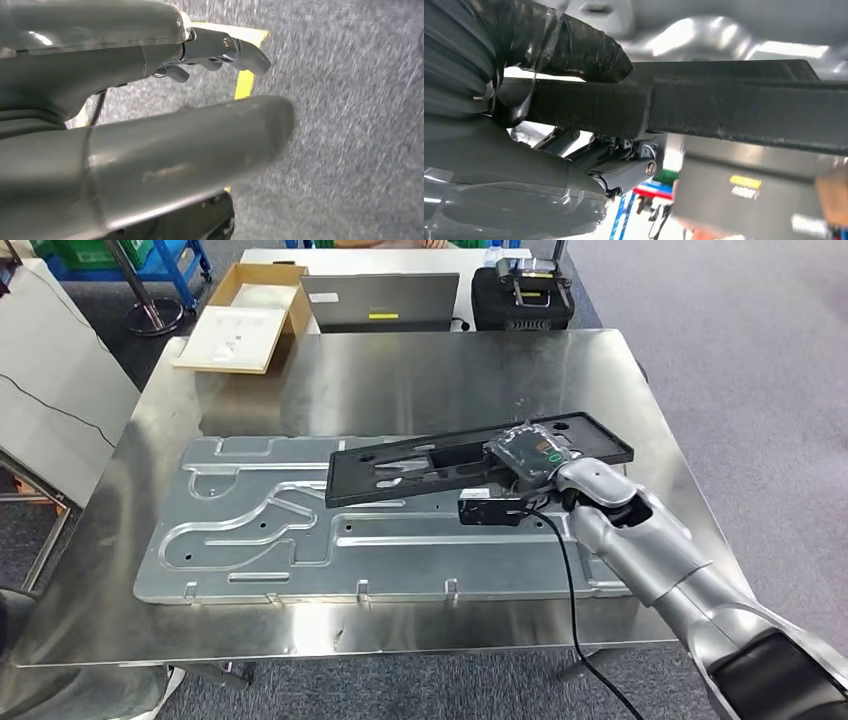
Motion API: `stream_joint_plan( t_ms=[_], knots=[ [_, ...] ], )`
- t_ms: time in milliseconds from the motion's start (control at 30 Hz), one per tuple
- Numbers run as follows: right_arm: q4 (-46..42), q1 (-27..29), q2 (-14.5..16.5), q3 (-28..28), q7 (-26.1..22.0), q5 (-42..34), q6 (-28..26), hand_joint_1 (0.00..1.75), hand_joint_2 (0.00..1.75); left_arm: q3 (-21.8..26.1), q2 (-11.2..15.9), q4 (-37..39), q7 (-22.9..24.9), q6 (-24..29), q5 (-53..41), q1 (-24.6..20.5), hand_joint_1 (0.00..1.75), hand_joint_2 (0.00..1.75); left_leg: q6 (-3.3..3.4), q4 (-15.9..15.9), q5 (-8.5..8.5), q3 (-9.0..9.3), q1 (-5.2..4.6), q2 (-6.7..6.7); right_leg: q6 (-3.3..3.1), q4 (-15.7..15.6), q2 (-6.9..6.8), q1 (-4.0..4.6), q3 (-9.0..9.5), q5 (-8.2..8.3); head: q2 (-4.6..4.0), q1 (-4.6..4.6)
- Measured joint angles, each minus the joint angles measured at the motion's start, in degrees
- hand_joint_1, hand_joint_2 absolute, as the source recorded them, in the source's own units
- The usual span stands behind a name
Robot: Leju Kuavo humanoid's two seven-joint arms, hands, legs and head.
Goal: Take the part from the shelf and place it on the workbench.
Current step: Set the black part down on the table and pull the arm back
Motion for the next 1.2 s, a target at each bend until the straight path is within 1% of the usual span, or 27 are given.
stream_joint_plan(
  t_ms=[67,100,167,200,233,267,300,333,367,400,467,500,567,600,667,700,733,767,833,867,900,933,1000,1067,1100,1133,1200],
  knots=[
    [2.52,0.16,1.75,1.12,0.63,-0.03,-0.79,1.75,1.75,-0.22,0.01,0.00,-0.61,-0.39,-0.31,-0.05,0.00,0.00,0.57,-0.35,-0.07,0.46,0.29,0.07,0.58,2.41,0.02,-0.07,-0.91,-1.59,0.00,0.02],
    [3.84,0.30,2.80,1.60,1.26,-0.10,-1.34,1.75,1.75,-0.30,0.01,0.00,-0.87,-0.57,-0.45,-0.12,0.00,0.00,0.80,-0.49,-0.13,0.66,0.38,0.11,0.84,5.26,0.02,-0.18,-2.27,-3.07,0.00,0.03],
    [6.72,0.86,5.31,2.49,2.89,-0.35,-2.53,1.75,1.75,-0.39,0.02,0.00,-1.28,-0.81,-0.63,-0.26,0.00,0.00,1.09,-0.48,-0.32,0.79,0.37,0.15,1.23,12.83,0.03,-0.42,-6.52,-5.98,0.00,0.03],
    [8.14,1.28,6.59,2.81,3.62,-0.52,-3.03,1.31,1.31,-0.40,0.02,0.00,-1.39,-0.87,-0.68,-0.30,0.00,0.44,1.13,-0.46,-0.43,0.87,0.36,0.13,1.32,15.49,0.02,-0.54,-8.28,-6.42,0.00,0.03],
    [9.57,1.59,7.83,3.02,4.27,-0.70,-3.39,0.87,0.87,-0.41,0.02,0.00,-1.45,-0.91,-0.73,-0.28,0.00,0.87,1.12,-0.42,-0.58,1.01,0.36,0.10,1.32,16.28,0.02,-0.62,-9.17,-5.76,0.00,0.04],
    [10.93,1.72,8.99,3.16,4.80,-0.88,-3.61,0.44,0.44,-0.42,0.02,0.00,-1.47,-0.91,-0.80,-0.23,0.00,1.31,1.04,-0.36,-0.76,1.24,0.35,0.06,1.22,14.83,0.02,-0.67,-8.92,-3.99,0.00,0.04],
    [12.16,1.70,9.99,3.28,5.15,-1.03,-3.72,0.00,0.00,-0.43,0.02,0.00,-1.46,-0.90,-0.90,-0.17,0.00,1.75,0.89,-0.32,-0.98,1.55,0.35,0.04,1.01,11.34,0.02,-0.67,-7.59,-1.46,0.00,0.04],
    [13.34,1.60,10.82,3.38,5.40,-1.17,-3.70,0.00,0.00,-0.44,0.01,0.00,-1.41,-0.90,-1.01,-0.13,0.00,1.75,0.73,-0.29,-1.18,1.81,0.35,0.03,0.68,7.33,0.04,-0.58,-5.88,0.68,0.00,0.04],
    [14.46,1.50,11.60,3.48,5.54,-1.33,-3.62,0.00,0.00,-0.45,-0.02,0.00,-1.37,-0.89,-1.11,-0.17,0.00,1.75,0.49,-0.23,-1.34,1.93,0.30,0.02,0.33,3.80,0.06,-0.40,-4.41,2.17,0.00,0.04],
    [15.49,1.43,12.29,3.56,5.61,-1.52,-3.58,0.00,0.00,-0.47,-0.04,0.00,-1.35,-0.89,-1.19,-0.21,0.00,1.31,0.22,-0.22,-1.42,1.94,0.28,0.02,0.04,1.50,0.08,-0.20,-3.48,2.90,0.00,0.04],
    [17.19,1.19,13.45,3.62,5.68,-1.93,-3.52,0.00,0.00,-0.56,-0.07,0.00,-1.44,-0.85,-1.41,-0.22,0.00,0.44,-0.43,-0.31,-1.47,1.90,0.27,0.05,-0.38,0.42,0.19,0.15,-3.18,2.80,-0.01,0.04],
    [17.75,1.07,13.90,3.62,5.65,-2.12,-3.56,0.00,0.00,-0.64,-0.07,0.00,-1.53,-0.79,-1.52,-0.20,0.00,0.00,-0.75,-0.36,-1.58,1.95,0.29,0.07,-0.63,0.20,0.21,0.01,-3.03,2.90,-0.01,0.03],
    [18.50,0.85,14.47,3.61,5.47,-2.47,-3.78,0.00,0.00,-0.79,-0.07,0.00,-1.72,-0.62,-1.64,-0.16,0.00,0.00,-1.28,1.19,-2.92,1.51,0.33,0.10,-1.28,-0.55,0.13,-0.29,-2.46,3.20,-0.01,0.02],
    [18.72,0.80,14.68,3.60,5.38,-2.62,-3.93,0.00,0.00,-0.82,-0.06,0.00,-1.78,-0.55,-1.64,-0.16,0.00,0.00,-1.49,3.69,-4.49,0.47,0.36,0.11,-1.58,-0.89,0.05,-0.45,-2.20,3.33,-0.01,0.01],
    [19.10,0.81,14.92,3.60,5.24,-2.89,-4.17,0.00,0.00,-0.82,-0.05,0.00,-1.85,-0.43,-1.61,-0.06,0.00,0.00,-1.88,11.29,-8.26,-2.96,0.49,0.12,-1.88,-0.93,-0.04,-0.37,-2.14,3.32,-0.01,0.00],
    [19.21,0.90,15.02,3.59,5.06,-3.09,-4.38,0.00,0.00,-0.82,-0.04,0.00,-1.87,-0.39,-1.60,0.04,0.00,0.00,-2.05,14.56,-9.40,-4.53,0.51,0.13,-1.91,-0.88,-0.02,-0.33,-2.17,3.29,-0.01,0.01],
    [19.21,1.04,15.08,3.53,4.66,-3.54,-4.71,0.00,0.00,-0.82,-0.04,0.00,-1.92,-0.38,-1.58,0.15,0.00,0.00,-2.17,16.00,-9.46,-5.27,0.53,0.13,-1.90,-0.83,0.01,-0.31,-2.18,3.25,-0.01,0.01],
    [18.93,1.29,15.10,3.30,3.96,-4.42,-5.20,0.00,0.00,-0.82,-0.04,0.00,-2.01,-0.38,-1.58,0.23,0.00,0.00,-2.22,15.05,-8.34,-4.85,0.56,0.15,-1.85,-0.76,0.07,-0.31,-2.13,3.19,-0.01,0.00],
    [16.88,2.20,14.87,2.09,1.51,-7.79,-6.43,0.00,0.00,-0.82,-0.01,0.00,-2.31,-0.41,-1.63,0.32,0.00,0.00,-2.10,7.65,-4.31,-1.31,0.67,0.20,-1.58,-0.52,0.24,-0.31,-1.98,2.91,0.00,0.01],
    [14.90,2.85,14.55,1.08,-0.09,-10.12,-7.02,0.00,0.00,-0.82,0.02,0.00,-2.50,-0.47,-1.69,0.36,0.00,0.00,-1.96,3.74,-2.85,0.64,0.65,0.21,-1.36,-0.27,0.38,-0.18,-2.04,2.74,0.00,0.01],
    [12.27,3.60,14.13,-0.08,-1.84,-12.76,-7.44,0.00,0.00,-0.83,0.05,0.00,-2.68,-0.55,-1.78,0.41,0.00,0.00,-1.73,1.20,-2.13,1.87,0.61,0.21,-1.12,-0.07,0.57,-0.07,-2.20,2.64,0.00,0.01],
    [9.13,4.47,13.70,-1.30,-3.48,-15.48,-7.69,0.00,0.00,-0.84,0.07,0.00,-2.86,-0.64,-1.89,0.46,0.00,0.00,-1.48,0.00,-2.06,2.40,0.52,0.21,-0.89,0.06,0.75,0.03,-2.40,2.60,-0.01,0.01],
    [2.04,6.28,12.88,-4.01,-5.85,-20.74,-7.55,0.00,0.00,-0.85,0.09,0.00,-3.15,-0.78,-2.15,0.48,0.00,0.00,-0.90,-0.17,-2.17,2.48,0.47,0.23,-0.34,0.08,0.97,0.08,-2.59,2.57,-0.01,0.00],
    [-4.58,7.51,12.19,-6.90,-6.54,-24.26,-6.98,0.00,0.00,-0.85,0.09,0.00,-3.29,-0.86,-2.30,0.40,0.00,0.00,-0.14,-0.56,-1.99,2.71,0.69,0.25,0.23,1.33,0.85,-0.02,-2.92,1.43,-0.01,0.01],
    [-7.14,7.77,11.83,-8.11,-6.53,-25.10,-6.73,0.00,0.00,-0.85,0.09,0.00,-3.30,-0.89,-2.32,0.37,0.00,0.00,0.25,-0.75,-1.91,2.84,0.83,0.25,0.48,3.43,0.75,-0.07,-3.76,0.04,-0.01,0.02],
    [-9.18,8.03,11.48,-9.03,-6.51,-25.45,-6.58,0.00,0.00,-0.85,0.09,0.00,-3.32,-0.90,-2.32,0.37,0.00,0.00,0.53,-0.80,-1.92,2.90,0.86,0.24,0.67,6.81,0.66,-0.20,-5.27,-1.80,-0.01,0.03],
    [-12.14,8.89,10.81,-10.12,-6.50,-25.59,-6.49,0.00,0.00,-0.85,0.09,0.00,-3.32,-0.90,-2.35,0.46,0.00,0.00,0.76,-0.78,-2.02,2.96,0.87,0.18,0.98,14.48,0.59,-0.36,-9.11,-4.95,-0.01,0.03]
  ],
)
